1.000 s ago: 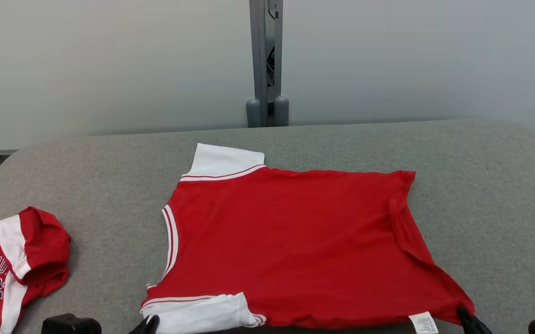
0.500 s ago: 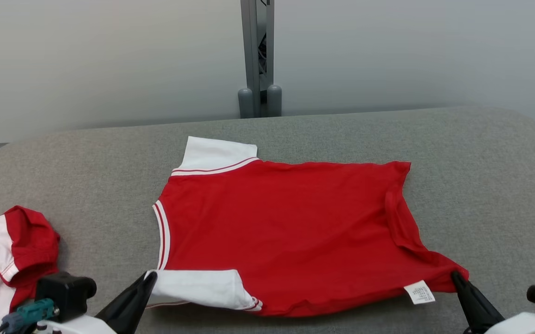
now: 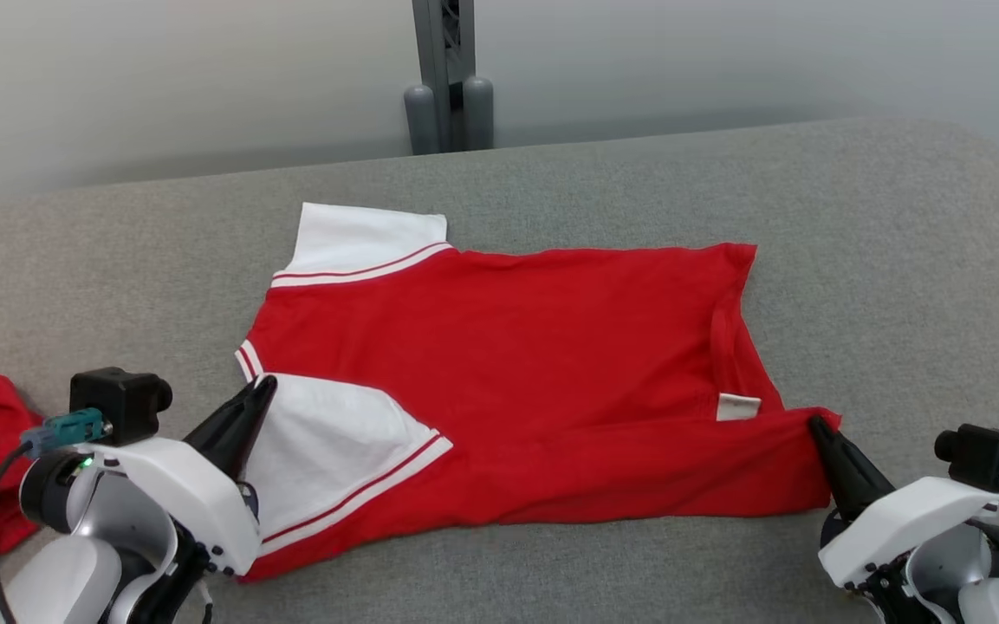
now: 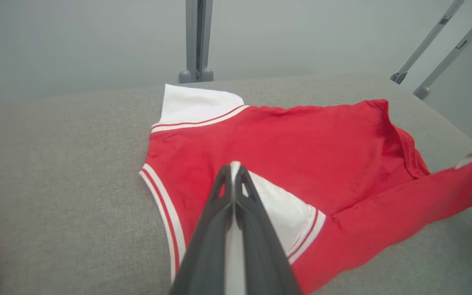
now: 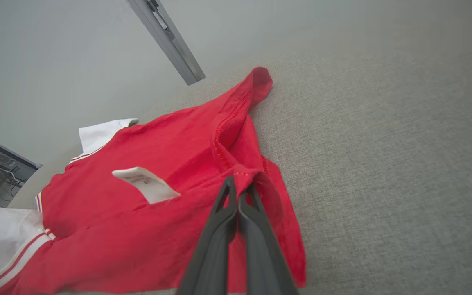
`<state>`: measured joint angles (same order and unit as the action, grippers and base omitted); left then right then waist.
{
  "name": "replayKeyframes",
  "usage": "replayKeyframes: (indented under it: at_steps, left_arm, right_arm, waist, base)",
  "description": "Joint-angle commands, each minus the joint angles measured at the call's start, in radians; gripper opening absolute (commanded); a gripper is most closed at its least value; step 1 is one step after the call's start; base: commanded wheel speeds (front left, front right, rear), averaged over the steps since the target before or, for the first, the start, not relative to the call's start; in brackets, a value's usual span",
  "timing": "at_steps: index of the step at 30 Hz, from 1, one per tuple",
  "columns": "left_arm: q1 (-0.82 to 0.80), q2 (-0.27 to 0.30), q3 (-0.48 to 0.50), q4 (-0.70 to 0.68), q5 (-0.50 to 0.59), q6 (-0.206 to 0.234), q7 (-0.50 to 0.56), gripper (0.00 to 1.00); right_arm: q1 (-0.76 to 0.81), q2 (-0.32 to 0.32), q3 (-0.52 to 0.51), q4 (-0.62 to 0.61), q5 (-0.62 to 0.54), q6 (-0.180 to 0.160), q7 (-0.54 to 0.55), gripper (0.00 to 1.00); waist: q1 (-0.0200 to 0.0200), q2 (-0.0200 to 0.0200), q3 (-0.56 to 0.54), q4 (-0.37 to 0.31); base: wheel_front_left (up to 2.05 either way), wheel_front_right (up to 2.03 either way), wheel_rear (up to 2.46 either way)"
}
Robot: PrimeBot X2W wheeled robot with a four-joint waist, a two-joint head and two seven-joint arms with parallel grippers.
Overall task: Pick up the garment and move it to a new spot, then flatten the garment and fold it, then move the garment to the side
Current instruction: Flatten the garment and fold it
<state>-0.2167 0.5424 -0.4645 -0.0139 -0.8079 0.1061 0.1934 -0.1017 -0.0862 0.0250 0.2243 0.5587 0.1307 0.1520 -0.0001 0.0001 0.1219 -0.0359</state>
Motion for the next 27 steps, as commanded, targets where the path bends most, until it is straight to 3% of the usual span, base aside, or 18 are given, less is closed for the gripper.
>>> replayKeyframes:
  at_steps: [1, 5, 6, 7, 8, 15, 20, 27]
  left_arm:
    - [-0.021, -0.008, 0.001, 0.016, -0.003, -0.010, -0.006, 0.00]
    - [-0.088, -0.047, 0.003, 0.157, -0.006, -0.057, -0.059, 0.00]
    - [-0.105, -0.054, 0.006, 0.192, -0.001, -0.059, -0.072, 0.22]
    - [-0.114, -0.059, 0.005, 0.224, 0.001, -0.063, -0.077, 0.75]
    - [-0.121, -0.072, 0.007, 0.246, 0.000, -0.063, -0.092, 1.00]
    - [-0.115, -0.119, 0.068, 0.301, 0.031, -0.002, -0.282, 1.00]
    - [-0.064, -0.123, 0.106, 0.245, 0.088, 0.093, -0.400, 1.00]
    - [0.010, -0.099, 0.121, 0.072, 0.180, 0.176, -0.442, 1.00]
  right_arm:
    - [-0.017, -0.008, 0.003, 0.010, 0.006, 0.000, -0.011, 0.00]
    - [-0.078, -0.025, 0.043, 0.086, 0.004, 0.000, -0.053, 0.00]
    - [-0.091, -0.023, 0.056, 0.102, 0.014, 0.000, -0.065, 0.09]
    - [-0.102, -0.026, 0.069, 0.112, 0.017, 0.000, -0.081, 0.62]
    - [-0.109, -0.031, 0.076, 0.124, 0.021, 0.000, -0.095, 1.00]
    - [-0.100, -0.078, 0.087, 0.124, -0.014, 0.000, -0.247, 1.00]
    - [-0.079, -0.100, 0.030, 0.074, -0.179, 0.000, -0.374, 1.00]
    - [-0.044, -0.045, -0.033, -0.056, -0.402, 0.000, -0.413, 1.00]
  waist:
    - [0.0001, -0.0001, 0.021, -0.013]
    - [0.0001, -0.0001, 0.057, -0.025]
    - [0.0001, -0.0001, 0.064, -0.027]
    - [0.0001, -0.0001, 0.069, -0.031]
    - [0.0001, -0.0001, 0.072, -0.032]
    - [0.0001, -0.0001, 0.069, -0.029]
    - [0.0001, -0.0001, 0.048, -0.015]
    - [0.0001, -0.0001, 0.022, 0.008]
  base:
    - [0.00, 0.00, 0.00]
    - [0.00, 0.00, 0.00]
    - [0.00, 0.00, 0.00]
    - [0.00, 0.00, 0.00]
    - [0.00, 0.00, 0.00]
    - [0.00, 0.00, 0.00]
    - [0.00, 0.00, 0.00]
    - [0.00, 0.00, 0.00]
